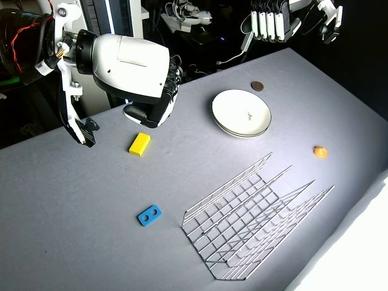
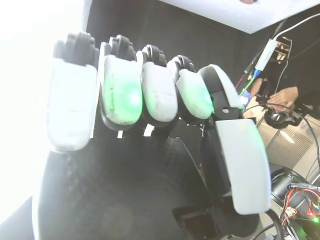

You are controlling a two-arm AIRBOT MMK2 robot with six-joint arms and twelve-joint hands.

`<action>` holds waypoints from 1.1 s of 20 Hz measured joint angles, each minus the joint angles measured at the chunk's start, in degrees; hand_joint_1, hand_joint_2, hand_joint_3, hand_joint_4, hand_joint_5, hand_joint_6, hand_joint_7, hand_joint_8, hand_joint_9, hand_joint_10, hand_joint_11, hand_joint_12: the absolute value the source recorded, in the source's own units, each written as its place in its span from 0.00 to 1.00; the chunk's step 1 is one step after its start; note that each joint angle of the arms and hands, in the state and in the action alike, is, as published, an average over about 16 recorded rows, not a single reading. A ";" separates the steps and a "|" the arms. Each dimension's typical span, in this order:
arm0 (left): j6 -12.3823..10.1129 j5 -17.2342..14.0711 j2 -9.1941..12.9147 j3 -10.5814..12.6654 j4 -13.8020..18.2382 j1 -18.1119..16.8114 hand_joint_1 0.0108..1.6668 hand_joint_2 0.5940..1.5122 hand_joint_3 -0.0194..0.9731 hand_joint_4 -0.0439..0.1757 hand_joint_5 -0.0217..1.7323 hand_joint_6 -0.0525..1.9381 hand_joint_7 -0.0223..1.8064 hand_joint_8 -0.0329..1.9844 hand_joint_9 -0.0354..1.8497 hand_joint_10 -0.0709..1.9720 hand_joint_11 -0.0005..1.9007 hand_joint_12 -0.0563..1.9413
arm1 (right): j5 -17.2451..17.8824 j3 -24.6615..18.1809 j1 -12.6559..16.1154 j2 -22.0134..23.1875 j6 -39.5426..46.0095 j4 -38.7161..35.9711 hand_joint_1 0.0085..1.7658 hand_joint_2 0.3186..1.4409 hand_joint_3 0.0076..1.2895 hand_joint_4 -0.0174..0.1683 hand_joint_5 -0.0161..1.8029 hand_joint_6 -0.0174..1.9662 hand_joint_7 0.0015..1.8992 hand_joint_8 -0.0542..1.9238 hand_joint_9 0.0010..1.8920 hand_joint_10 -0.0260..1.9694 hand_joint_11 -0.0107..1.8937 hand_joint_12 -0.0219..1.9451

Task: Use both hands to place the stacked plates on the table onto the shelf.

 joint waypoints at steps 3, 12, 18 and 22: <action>0.00 -0.07 0.00 0.13 0.01 0.03 0.01 0.64 0.11 0.38 0.40 0.40 0.38 0.38 0.40 0.39 0.40 0.39 | 0.04 -0.02 0.00 0.00 0.00 -0.01 0.08 0.82 0.03 0.11 0.38 0.40 0.37 0.40 0.39 0.40 0.42 0.39; -0.01 -0.25 -0.10 0.31 -0.07 0.09 0.00 0.58 0.08 0.19 0.08 0.07 0.07 0.06 0.09 0.08 0.08 0.07 | 1.84 -0.07 -0.01 0.00 -0.37 -0.04 0.20 0.74 0.02 0.08 0.09 0.08 0.08 0.09 0.09 0.08 0.10 0.06; -0.28 -0.46 -0.32 0.19 -0.25 -0.01 0.00 0.58 0.07 0.20 0.02 0.02 0.02 0.01 0.03 0.04 0.01 0.02 | 2.59 -0.09 -0.10 -0.07 1.09 -0.08 0.44 0.69 0.01 0.08 0.02 0.02 0.01 0.03 0.01 0.02 0.01 0.01; -1.23 -0.48 -0.47 -0.14 -0.08 -0.34 0.00 0.58 0.06 0.20 0.02 0.02 0.02 0.01 0.03 0.04 0.01 0.02 | 2.29 -0.09 -0.22 -0.25 3.52 -1.79 0.59 0.65 0.01 0.07 0.03 0.02 0.02 0.03 0.01 0.02 0.02 0.04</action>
